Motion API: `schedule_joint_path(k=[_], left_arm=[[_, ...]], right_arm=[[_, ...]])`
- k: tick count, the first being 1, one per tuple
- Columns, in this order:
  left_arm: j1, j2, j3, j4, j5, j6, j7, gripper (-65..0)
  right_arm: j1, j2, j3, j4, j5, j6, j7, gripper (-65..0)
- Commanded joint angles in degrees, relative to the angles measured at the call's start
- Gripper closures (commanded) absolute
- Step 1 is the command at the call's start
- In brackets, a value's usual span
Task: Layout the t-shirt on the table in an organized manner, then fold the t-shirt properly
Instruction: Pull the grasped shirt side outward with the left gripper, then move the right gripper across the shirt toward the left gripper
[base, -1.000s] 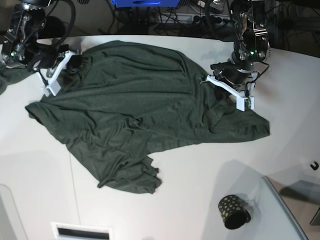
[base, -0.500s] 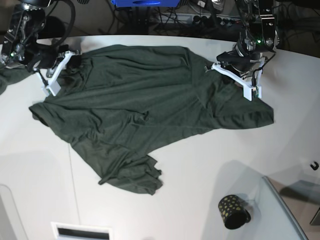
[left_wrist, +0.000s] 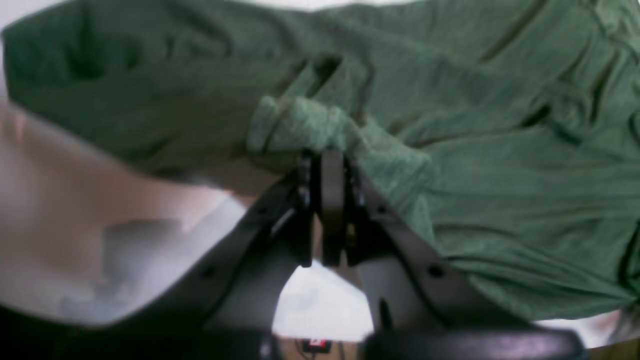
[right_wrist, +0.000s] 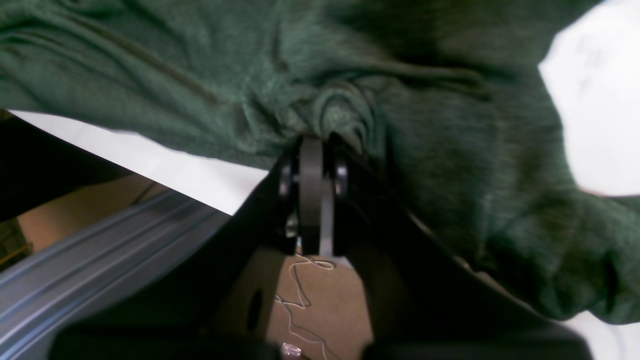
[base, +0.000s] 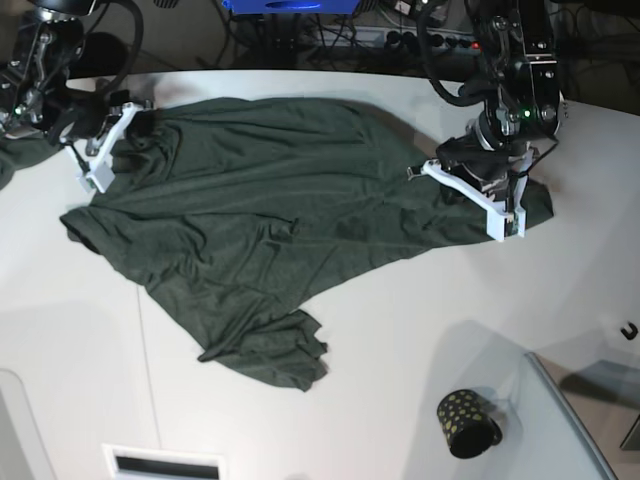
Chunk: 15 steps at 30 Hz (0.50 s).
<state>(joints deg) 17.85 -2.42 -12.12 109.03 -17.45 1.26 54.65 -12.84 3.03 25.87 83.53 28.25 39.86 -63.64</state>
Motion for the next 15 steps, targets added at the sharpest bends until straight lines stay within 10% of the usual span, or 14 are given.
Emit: schedule_joint_path(k=[1, 9, 15], left_arm=[[0.40, -0.27, 0.12, 0.81, -0.35, -0.25, 0.60, 0.0], [3.30, -1.67, 0.12, -3.41, -0.26, -0.25, 0.69, 0.0], [4.97, -3.96, 1.53, -5.43, -0.26, -0.25, 0.95, 0.0]], right_arm=[[1.02, 0.88, 0.11, 0.74, 0.98, 0.14, 0.65, -0.2], [1.28, 3.87, 0.11, 1.26, 0.98, 0.14, 0.74, -3.0], [-0.48, 4.23, -1.38, 6.98, 0.98, 0.14, 0.38, -33.2]])
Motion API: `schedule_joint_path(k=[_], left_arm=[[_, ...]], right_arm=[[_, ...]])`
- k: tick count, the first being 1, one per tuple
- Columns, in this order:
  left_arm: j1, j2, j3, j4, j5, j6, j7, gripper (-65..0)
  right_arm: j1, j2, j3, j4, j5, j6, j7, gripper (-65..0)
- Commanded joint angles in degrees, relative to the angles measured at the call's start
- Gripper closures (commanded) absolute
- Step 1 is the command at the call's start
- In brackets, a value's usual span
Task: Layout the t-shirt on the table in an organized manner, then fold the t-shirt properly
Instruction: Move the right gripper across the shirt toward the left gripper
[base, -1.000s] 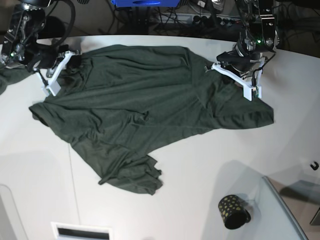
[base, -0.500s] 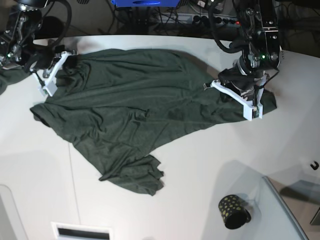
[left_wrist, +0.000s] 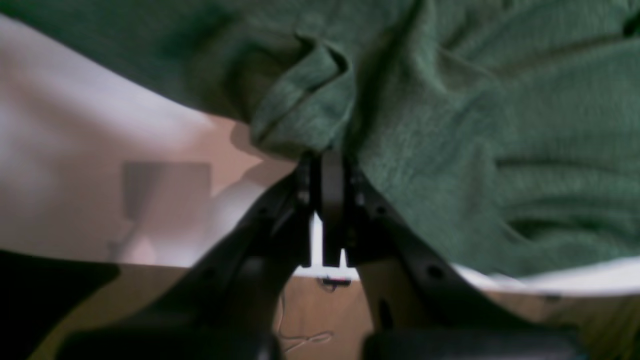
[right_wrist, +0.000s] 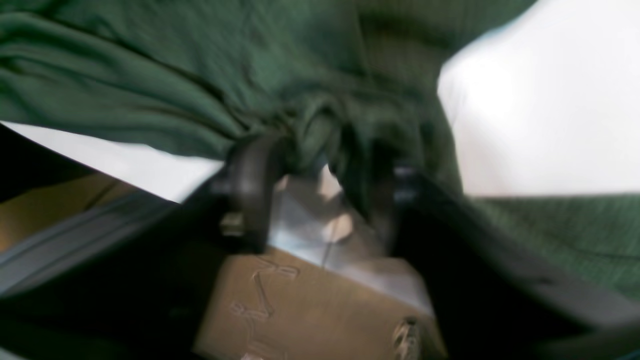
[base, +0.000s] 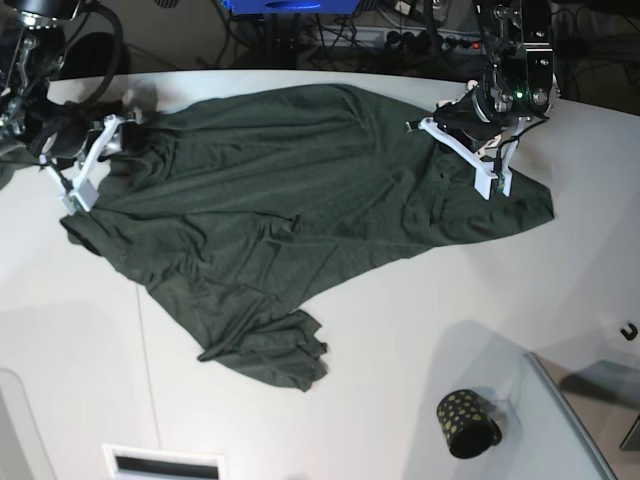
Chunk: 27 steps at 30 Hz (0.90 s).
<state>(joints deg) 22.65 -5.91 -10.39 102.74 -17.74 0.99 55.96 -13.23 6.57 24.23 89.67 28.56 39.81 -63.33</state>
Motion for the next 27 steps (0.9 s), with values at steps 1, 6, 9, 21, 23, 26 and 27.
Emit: schedule_joint_path(k=[1, 6, 9, 21, 23, 26, 27], left_arm=[[0.51, -0.81, -0.20, 0.87, 0.02, 0.02, -0.36, 0.0], [3.85, -2.48, -0.55, 1.04, 0.02, 0.02, -0.36, -17.6], [5.26, -3.54, -0.90, 1.13, 0.02, 0.02, -0.54, -29.3], [6.49, -3.19, -8.99, 8.95, -0.59, -0.16, -0.62, -14.0], [3.50, -3.19, -11.80, 7.64, -0.59, -0.16, -0.71, 0.0], [-3.01, -3.63, -13.21, 3.42, 0.02, -0.25, -0.62, 0.0], [-4.94, -4.33, -12.86, 1.57, 0.02, -0.25, -0.54, 0.0]], right_arm=[[-0.52, 0.68, 0.17, 2.16, 0.67, 0.19, 0.08, -34.2], [-1.75, 2.18, -0.36, 7.87, 0.59, 0.19, -0.19, -33.8], [-1.84, 4.55, -4.23, 9.89, 0.59, 0.19, -0.01, -33.6], [4.05, 5.08, -23.66, 7.08, -3.28, 0.19, 4.82, -32.1], [4.05, 4.38, -23.66, 6.46, -5.57, 0.19, 5.44, -25.1], [3.87, 4.11, -24.01, 5.41, -7.85, 0.19, 8.17, -7.2], [3.87, 4.11, -24.01, 4.97, -7.94, 0.19, 8.61, -2.3]])
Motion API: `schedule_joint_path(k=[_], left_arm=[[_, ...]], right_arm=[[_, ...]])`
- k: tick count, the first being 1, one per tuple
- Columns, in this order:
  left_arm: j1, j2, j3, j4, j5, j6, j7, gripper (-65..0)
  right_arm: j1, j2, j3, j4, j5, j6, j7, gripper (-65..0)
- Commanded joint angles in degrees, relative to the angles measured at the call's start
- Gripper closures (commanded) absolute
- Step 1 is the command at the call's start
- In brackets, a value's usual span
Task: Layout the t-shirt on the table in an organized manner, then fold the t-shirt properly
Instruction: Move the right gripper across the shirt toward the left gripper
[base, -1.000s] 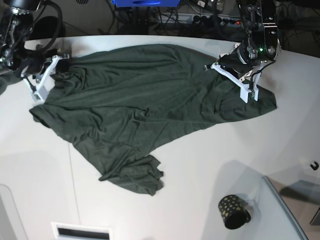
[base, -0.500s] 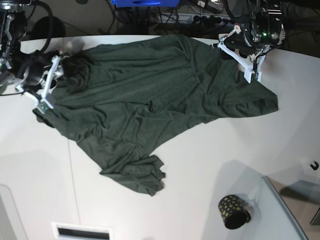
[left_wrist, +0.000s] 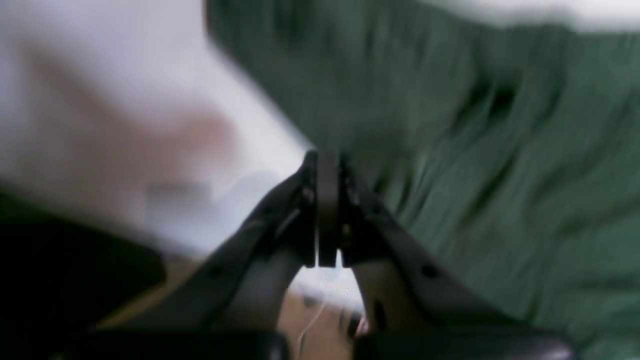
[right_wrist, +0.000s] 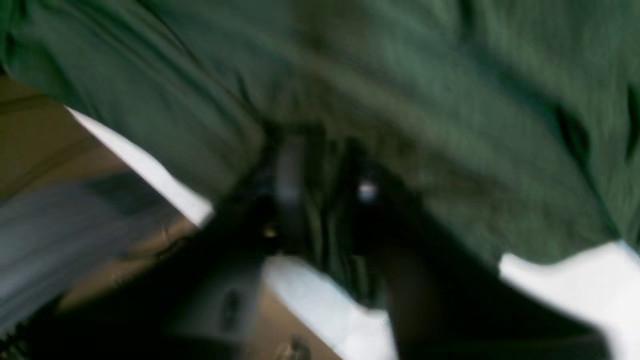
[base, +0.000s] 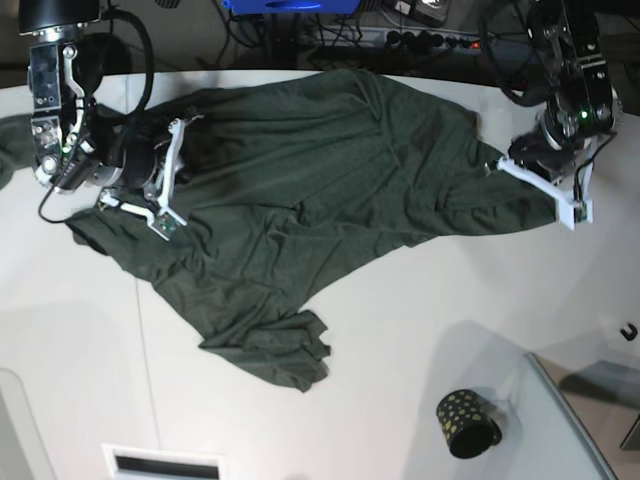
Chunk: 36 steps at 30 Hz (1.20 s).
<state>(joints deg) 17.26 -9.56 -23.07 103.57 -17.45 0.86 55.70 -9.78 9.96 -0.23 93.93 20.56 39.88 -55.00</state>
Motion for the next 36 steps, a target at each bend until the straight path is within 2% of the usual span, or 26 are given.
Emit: schedule_joint_path(k=[1, 4, 8, 19, 26, 31, 33, 36], left_arm=[[-1.83, -1.73, 0.70, -1.64, -0.26, -0.12, -0.27, 0.0], [-7.98, -3.40, 4.48, -10.07, -0.26, -0.12, -0.45, 0.0], [-14.66, -3.67, 8.34, -20.71, -0.26, -0.12, -1.59, 0.0], [-28.99, -3.84, 22.76, -50.87, -0.26, 0.06, -19.26, 0.0], [-40.25, 0.46, 27.33, -66.16, -0.26, 0.06, -30.08, 0.0], [-43.94, 3.28, 26.98, -66.07, -0.61, 0.06, -30.34, 0.0], [-43.85, 3.45, 26.63, -63.26, -0.70, 0.06, -28.05, 0.0], [-40.86, 2.75, 26.10, -54.21, -0.88, 0.06, -24.54, 0.0]], right_arm=[[0.42, 0.64, 0.45, 0.18, 0.06, 0.12, 0.45, 0.0], [0.51, 0.11, 0.36, -0.70, -0.03, 0.12, 0.81, -1.1], [0.59, 0.11, 0.36, -0.88, -0.12, 0.12, 0.89, -0.5], [0.51, 0.02, -0.17, -0.88, -0.12, 0.12, 0.54, -0.5], [0.33, 2.40, -14.76, -0.35, -0.12, 0.12, 1.51, -0.5], [0.24, 2.40, -22.41, 0.97, -0.20, 0.12, 5.90, -0.8], [0.15, 2.48, -24.78, 3.26, -0.20, -2.12, 6.78, -0.8], [1.91, 2.57, -29.44, 6.16, -0.20, -9.94, 6.87, -0.9]])
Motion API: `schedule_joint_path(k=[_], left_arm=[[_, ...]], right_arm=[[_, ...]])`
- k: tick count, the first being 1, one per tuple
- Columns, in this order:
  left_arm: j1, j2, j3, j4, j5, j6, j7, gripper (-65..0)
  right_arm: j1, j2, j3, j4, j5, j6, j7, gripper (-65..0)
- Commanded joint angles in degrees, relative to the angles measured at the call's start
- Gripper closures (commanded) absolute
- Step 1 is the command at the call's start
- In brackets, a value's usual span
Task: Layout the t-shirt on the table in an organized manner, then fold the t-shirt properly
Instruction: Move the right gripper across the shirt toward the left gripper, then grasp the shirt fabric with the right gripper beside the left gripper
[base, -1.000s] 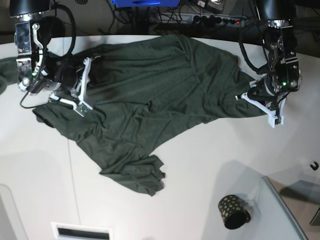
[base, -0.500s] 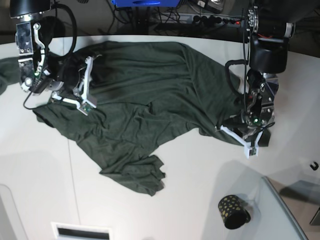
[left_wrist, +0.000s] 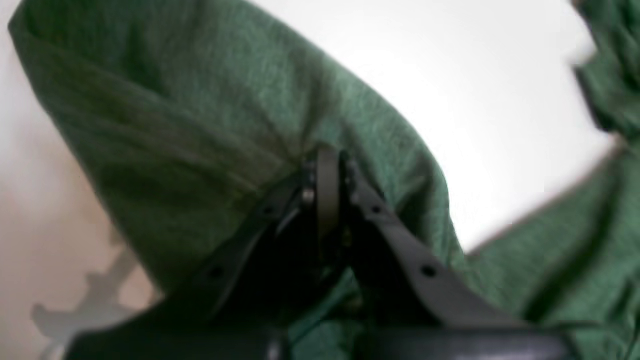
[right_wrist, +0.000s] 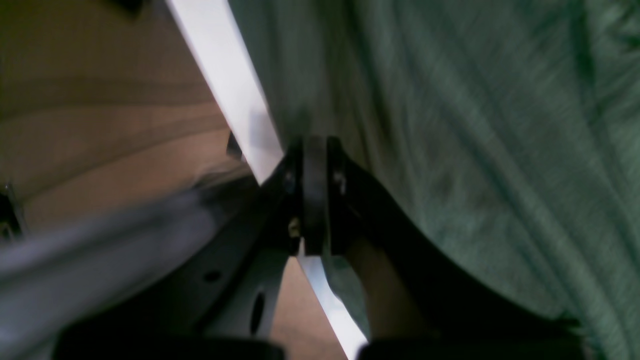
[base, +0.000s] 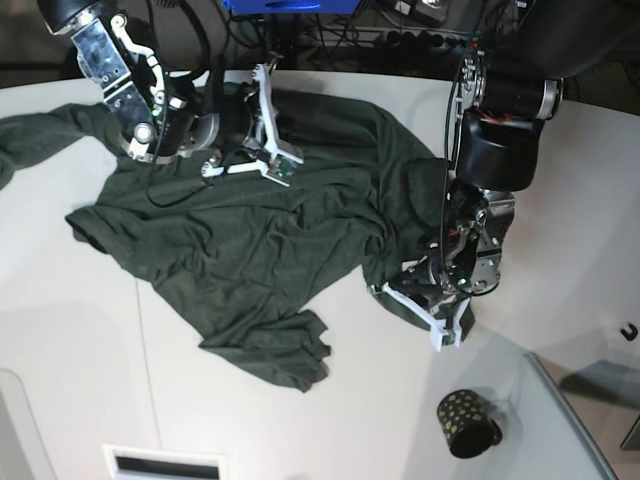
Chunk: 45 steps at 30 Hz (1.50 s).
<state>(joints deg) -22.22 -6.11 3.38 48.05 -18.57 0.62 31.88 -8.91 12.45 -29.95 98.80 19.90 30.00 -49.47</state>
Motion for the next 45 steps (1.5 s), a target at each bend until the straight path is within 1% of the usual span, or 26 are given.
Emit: schedule_joint_path(k=[1, 4, 5, 9, 12, 14, 16, 19, 20, 21, 22, 24, 27, 29, 31, 33, 34, 38, 42, 44, 45], left_arm=[[0.02, -1.41, -1.57, 4.74, 0.24, 0.30, -0.10, 0.0], [4.77, -2.64, -7.03, 14.23, 0.41, 0.30, 3.68, 0.0], [6.17, -2.73, -8.87, 17.05, 0.77, 0.30, 5.00, 0.0], [13.29, -5.19, -15.82, 28.83, 0.33, 0.30, 9.84, 0.0], [21.03, -6.59, -21.18, 38.41, 0.33, 0.21, 11.51, 0.0], [27.54, -6.68, -25.84, 44.39, 0.33, 0.12, 11.33, 0.0], [33.16, -6.68, -31.46, 48.78, 0.33, 0.04, 11.33, 0.0], [39.76, -6.59, -38.85, 52.04, 0.33, -0.23, 11.24, 0.0], [42.13, -6.59, -41.84, 52.65, 0.33, -1.46, 11.24, 0.0], [43.89, -6.42, -44.21, 53.00, 0.33, -3.22, 11.24, 0.0], [45.56, -6.24, -46.67, 53.18, 0.33, -5.77, 11.24, 0.0], [48.20, -5.98, -50.19, 53.09, 0.50, -9.72, 11.24, 0.0], [51.18, -4.22, -54.94, 53.00, 0.77, -16.23, 11.15, 0.0], [52.50, -3.69, -57.14, 52.91, 0.77, -19.83, 11.15, 0.0], [53.56, -3.69, -57.57, 52.83, 0.85, -22.38, 11.15, 0.0], [54.00, -3.61, -57.14, 52.47, 0.85, -23.79, 11.15, 0.0], [54.00, -3.61, -56.34, 52.47, 0.85, -23.96, 11.15, 0.0], [53.12, -3.78, -51.86, 52.74, 0.85, -24.05, 11.07, 0.0], [51.01, -3.69, -48.96, 52.65, 0.85, -24.05, 11.07, 0.0], [50.75, -3.69, -47.46, 52.56, 0.85, -24.05, 11.07, 0.0], [50.57, -3.69, -46.76, 52.56, 0.85, -24.05, 11.07, 0.0]], right_arm=[[2.27, 0.08, -1.47, 1.46, 0.45, -2.26, 1.25, -1.2], [6.58, -0.01, -8.24, 1.02, 0.45, -7.98, 1.08, -6.8], [7.81, -0.10, -10.62, 0.84, 0.45, -9.73, 1.25, -9.3], [13.26, -1.06, -21.25, 0.76, 0.45, -17.56, 1.43, -19.4], [17.74, -3.52, -28.37, -1.53, 0.45, -23.71, 1.43, -23.9], [21.43, -6.60, -32.33, -5.93, 0.45, -27.23, 1.43, -27.9], [24.42, -9.50, -35.76, -11.55, 0.45, -29.87, 1.61, -31.4], [27.15, -13.37, -39.10, -18.32, 0.45, -32.68, 5.21, -34.5], [27.76, -15.04, -39.89, -20.96, 0.45, -33.65, 6.62, -35.4], [28.20, -16.54, -40.42, -23.24, 0.45, -34.44, 7.58, -36.3], [28.38, -18.03, -41.21, -25.97, 0.45, -35.14, 8.64, -36.9], [29.35, -19.88, -42.70, -30.01, 0.45, -36.20, 10.48, -38.3], [29.96, -20.58, -46.40, -32.83, 0.45, -38.04, 15.23, -39.0], [30.49, -20.84, -46.66, -33.27, 0.45, -38.57, 17.69, -39.0], [30.66, -20.93, -46.66, -34.06, 0.45, -38.57, 18.84, -38.9], [30.66, -20.93, -46.66, -34.76, 0.45, -38.57, 19.80, -38.6], [30.66, -20.93, -46.66, -35.46, 0.45, -38.57, 19.98, -38.4], [30.05, -20.84, -46.66, -37.75, 0.45, -38.57, 20.24, -38.3], [28.99, -20.76, -46.66, -39.42, 0.45, -38.57, 20.33, -37.8], [28.82, -20.76, -46.66, -40.83, 0.45, -38.57, 20.33, -32.7], [28.82, -20.76, -46.66, -41.09, 0.45, -38.57, 20.33, -28.1]])
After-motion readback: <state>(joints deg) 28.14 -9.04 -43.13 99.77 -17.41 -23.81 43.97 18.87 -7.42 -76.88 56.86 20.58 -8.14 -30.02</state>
